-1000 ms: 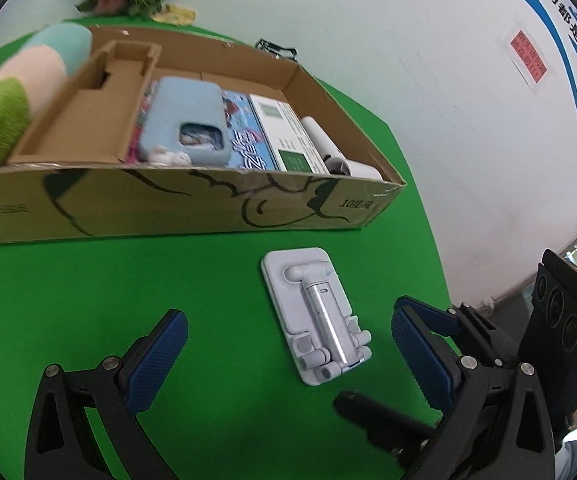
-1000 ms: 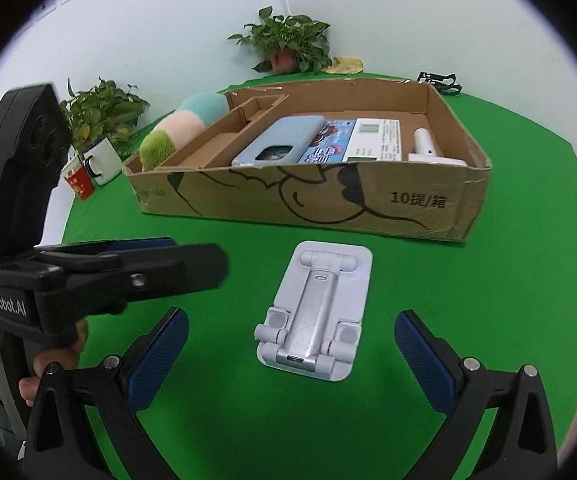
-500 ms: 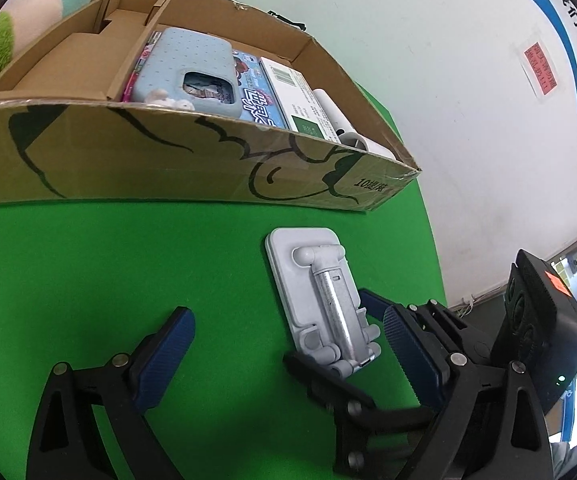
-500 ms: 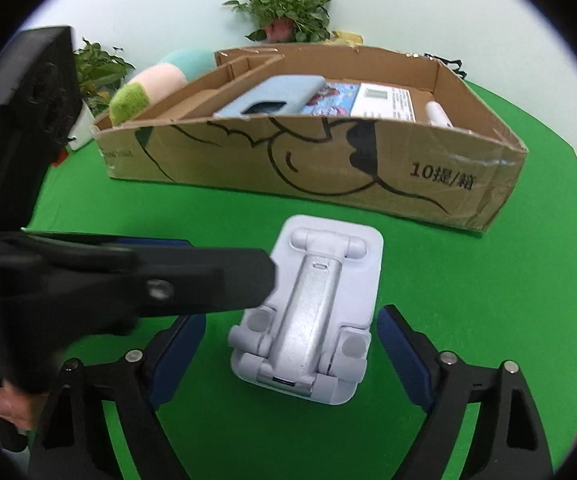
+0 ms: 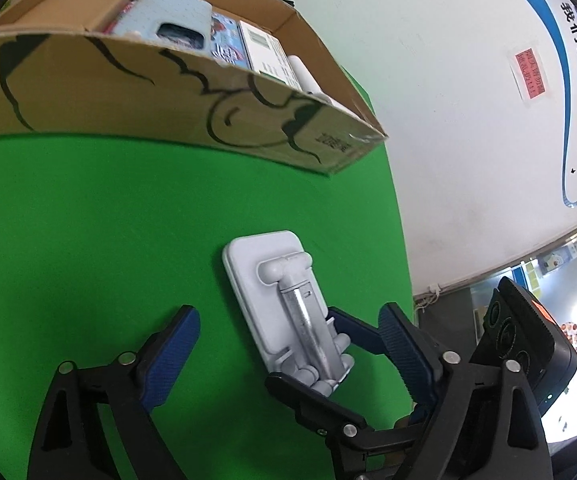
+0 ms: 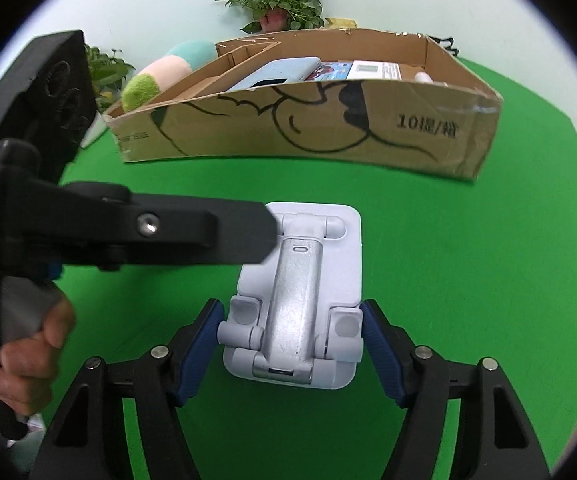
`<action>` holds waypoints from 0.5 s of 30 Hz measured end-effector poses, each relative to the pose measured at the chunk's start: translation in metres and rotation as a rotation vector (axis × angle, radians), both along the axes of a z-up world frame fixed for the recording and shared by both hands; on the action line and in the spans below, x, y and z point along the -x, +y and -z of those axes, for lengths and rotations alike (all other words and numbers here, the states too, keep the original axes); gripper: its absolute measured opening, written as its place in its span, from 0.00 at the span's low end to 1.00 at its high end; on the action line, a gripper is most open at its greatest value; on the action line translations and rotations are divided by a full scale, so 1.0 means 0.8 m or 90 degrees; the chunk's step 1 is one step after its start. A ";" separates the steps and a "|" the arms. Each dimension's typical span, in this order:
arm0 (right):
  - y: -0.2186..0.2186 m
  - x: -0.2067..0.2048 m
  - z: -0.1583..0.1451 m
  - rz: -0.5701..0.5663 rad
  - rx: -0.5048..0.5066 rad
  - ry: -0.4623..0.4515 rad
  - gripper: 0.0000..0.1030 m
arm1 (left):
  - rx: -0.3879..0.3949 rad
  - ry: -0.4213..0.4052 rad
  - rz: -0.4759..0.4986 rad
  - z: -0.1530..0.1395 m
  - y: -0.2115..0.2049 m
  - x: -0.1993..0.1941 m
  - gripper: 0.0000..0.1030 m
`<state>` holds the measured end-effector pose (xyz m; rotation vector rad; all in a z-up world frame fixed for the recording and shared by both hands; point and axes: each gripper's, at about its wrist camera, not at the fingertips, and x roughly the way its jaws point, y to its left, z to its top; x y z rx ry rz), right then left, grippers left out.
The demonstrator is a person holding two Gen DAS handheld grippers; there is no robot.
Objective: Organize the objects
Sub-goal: 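Move the left tool to the white phone stand and grasp it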
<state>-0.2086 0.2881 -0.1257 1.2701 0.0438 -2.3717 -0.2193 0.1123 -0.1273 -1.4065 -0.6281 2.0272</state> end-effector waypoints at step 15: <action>0.004 -0.011 -0.003 0.010 0.090 -0.058 0.67 | 0.040 -0.001 0.006 -0.002 0.004 -0.020 0.39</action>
